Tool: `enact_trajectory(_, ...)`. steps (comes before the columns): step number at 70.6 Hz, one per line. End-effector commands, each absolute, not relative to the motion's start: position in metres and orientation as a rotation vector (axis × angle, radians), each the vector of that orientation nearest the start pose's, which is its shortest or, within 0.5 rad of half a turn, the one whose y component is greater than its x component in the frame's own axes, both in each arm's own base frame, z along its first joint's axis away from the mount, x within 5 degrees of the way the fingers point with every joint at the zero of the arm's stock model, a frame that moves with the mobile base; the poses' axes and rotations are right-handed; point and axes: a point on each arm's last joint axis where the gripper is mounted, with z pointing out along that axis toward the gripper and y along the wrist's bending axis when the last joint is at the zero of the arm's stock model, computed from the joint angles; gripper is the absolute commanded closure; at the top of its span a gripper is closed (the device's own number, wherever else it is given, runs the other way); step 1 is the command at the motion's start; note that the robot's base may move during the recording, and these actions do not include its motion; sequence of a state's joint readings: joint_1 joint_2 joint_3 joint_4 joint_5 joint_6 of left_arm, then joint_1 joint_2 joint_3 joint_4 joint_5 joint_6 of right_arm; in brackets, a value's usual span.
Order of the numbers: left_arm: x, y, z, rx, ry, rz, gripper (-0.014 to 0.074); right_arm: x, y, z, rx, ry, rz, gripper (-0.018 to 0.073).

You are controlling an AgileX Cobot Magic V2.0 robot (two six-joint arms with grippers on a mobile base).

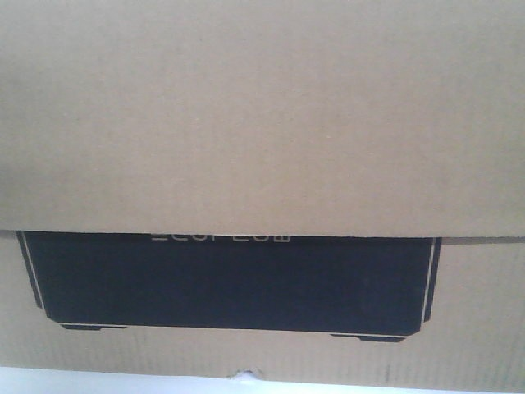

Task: Grab box from left shelf to table start

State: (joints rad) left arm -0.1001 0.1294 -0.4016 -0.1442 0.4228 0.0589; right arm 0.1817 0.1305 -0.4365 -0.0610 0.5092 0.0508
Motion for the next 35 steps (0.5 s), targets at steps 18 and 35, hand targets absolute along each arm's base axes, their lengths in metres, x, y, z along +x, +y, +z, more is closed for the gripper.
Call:
enact_trajectory(18,0.043,-0.009,0.308,0.047,1.549,-0.187,0.07,0.039,0.005,0.319,-0.138,1.572,0.107,0.0502)
enact_trajectory(35,0.046,-0.007,0.242,0.064,1.577,-0.13,0.07,0.039,0.005,0.319,-0.138,1.572,0.107,0.0502)
